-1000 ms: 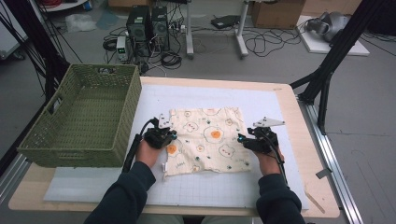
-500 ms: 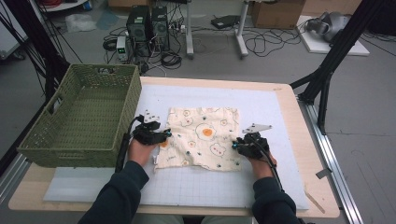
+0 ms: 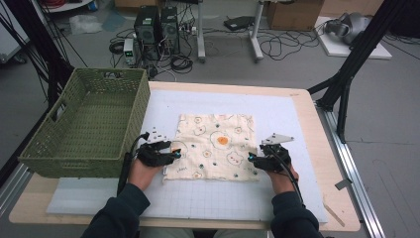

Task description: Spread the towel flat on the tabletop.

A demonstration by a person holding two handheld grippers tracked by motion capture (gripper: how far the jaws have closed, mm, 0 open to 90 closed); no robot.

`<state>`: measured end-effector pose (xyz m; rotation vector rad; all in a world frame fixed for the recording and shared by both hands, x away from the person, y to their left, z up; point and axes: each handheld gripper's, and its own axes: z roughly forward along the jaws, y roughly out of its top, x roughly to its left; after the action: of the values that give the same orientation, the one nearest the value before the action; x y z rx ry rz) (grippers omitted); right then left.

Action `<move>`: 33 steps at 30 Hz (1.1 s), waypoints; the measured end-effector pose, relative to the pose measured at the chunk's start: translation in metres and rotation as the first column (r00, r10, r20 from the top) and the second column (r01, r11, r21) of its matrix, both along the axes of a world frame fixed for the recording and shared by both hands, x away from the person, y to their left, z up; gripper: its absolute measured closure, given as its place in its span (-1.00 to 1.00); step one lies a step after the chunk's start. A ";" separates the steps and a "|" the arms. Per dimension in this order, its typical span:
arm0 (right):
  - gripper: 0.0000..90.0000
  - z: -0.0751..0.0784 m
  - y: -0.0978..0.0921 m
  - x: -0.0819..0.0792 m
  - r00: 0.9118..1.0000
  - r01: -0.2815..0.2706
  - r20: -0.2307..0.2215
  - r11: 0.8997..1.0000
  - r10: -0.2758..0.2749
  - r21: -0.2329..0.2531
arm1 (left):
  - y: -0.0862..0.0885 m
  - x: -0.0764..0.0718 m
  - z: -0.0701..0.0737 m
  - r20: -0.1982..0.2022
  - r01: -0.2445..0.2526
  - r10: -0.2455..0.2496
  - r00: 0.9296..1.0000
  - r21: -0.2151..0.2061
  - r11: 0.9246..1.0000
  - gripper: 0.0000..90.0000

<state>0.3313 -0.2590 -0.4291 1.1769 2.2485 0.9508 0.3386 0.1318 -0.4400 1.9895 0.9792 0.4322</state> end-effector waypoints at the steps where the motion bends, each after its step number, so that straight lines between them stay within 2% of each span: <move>1: -0.05 0.000 -0.001 -0.003 1.000 -0.004 0.001 1.000 0.004 0.006 | 0.001 -0.004 0.000 0.000 0.007 -0.007 1.000 -0.002 1.000 0.06; 4: 0.01 -0.001 -0.006 -0.015 1.000 -0.023 0.007 1.000 0.023 0.003 | 0.001 -0.012 -0.001 -0.001 0.016 -0.016 1.000 -0.011 1.000 0.10; 5: 0.08 -0.001 -0.007 -0.018 1.000 -0.026 0.005 1.000 0.026 0.010 | 0.002 -0.015 -0.002 -0.004 0.028 -0.028 1.000 -0.003 1.000 0.12; 8: 0.26 -0.004 -0.010 -0.027 0.999 -0.040 -0.032 0.999 0.041 0.026 | 0.003 -0.019 -0.004 -0.014 0.036 -0.036 0.999 0.003 0.999 0.23; 11: 0.33 -0.006 -0.006 -0.032 0.996 -0.073 -0.047 0.997 0.074 0.025 | 0.005 -0.022 -0.008 -0.030 0.042 -0.041 0.999 0.014 0.999 0.35; 12: 0.35 -0.008 -0.004 -0.033 0.995 -0.091 -0.049 0.996 0.092 0.017 | 0.004 -0.022 -0.009 -0.036 0.051 -0.050 0.998 0.023 0.998 0.41; 15: 0.41 -0.011 0.001 -0.033 0.992 -0.108 -0.073 0.994 0.108 0.000 | 0.003 -0.024 -0.010 -0.023 0.065 -0.064 0.998 0.044 0.997 0.57; 17: 0.54 -0.011 0.001 -0.032 0.991 -0.112 -0.078 0.994 0.112 0.006 | 0.001 -0.027 -0.010 -0.015 0.082 -0.081 0.997 0.055 0.995 0.88; 18: 0.62 -0.011 0.001 -0.032 0.990 -0.116 -0.085 0.993 0.116 0.012 | 0.000 -0.028 -0.010 -0.014 0.079 -0.078 0.997 0.057 0.995 0.92; 21: 0.95 -0.010 -0.001 -0.033 0.987 -0.128 -0.098 0.992 0.128 0.011 | 0.002 -0.030 -0.009 -0.029 0.078 -0.077 0.997 0.049 0.996 0.94; 26: 0.97 -0.007 0.000 -0.039 0.980 -0.162 -0.116 0.987 0.159 -0.013 | 0.008 -0.038 -0.007 -0.063 0.096 -0.095 0.993 0.017 0.995 0.95; 33: 0.98 -0.004 -0.006 -0.056 0.963 -0.224 -0.154 0.974 0.221 -0.007 | 0.012 -0.049 -0.003 -0.072 0.123 -0.122 0.990 0.005 0.992 0.95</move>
<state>0.2751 -0.2646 -0.4331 1.0323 2.5495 0.9410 0.2897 0.1435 -0.4432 2.0726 0.8939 0.2999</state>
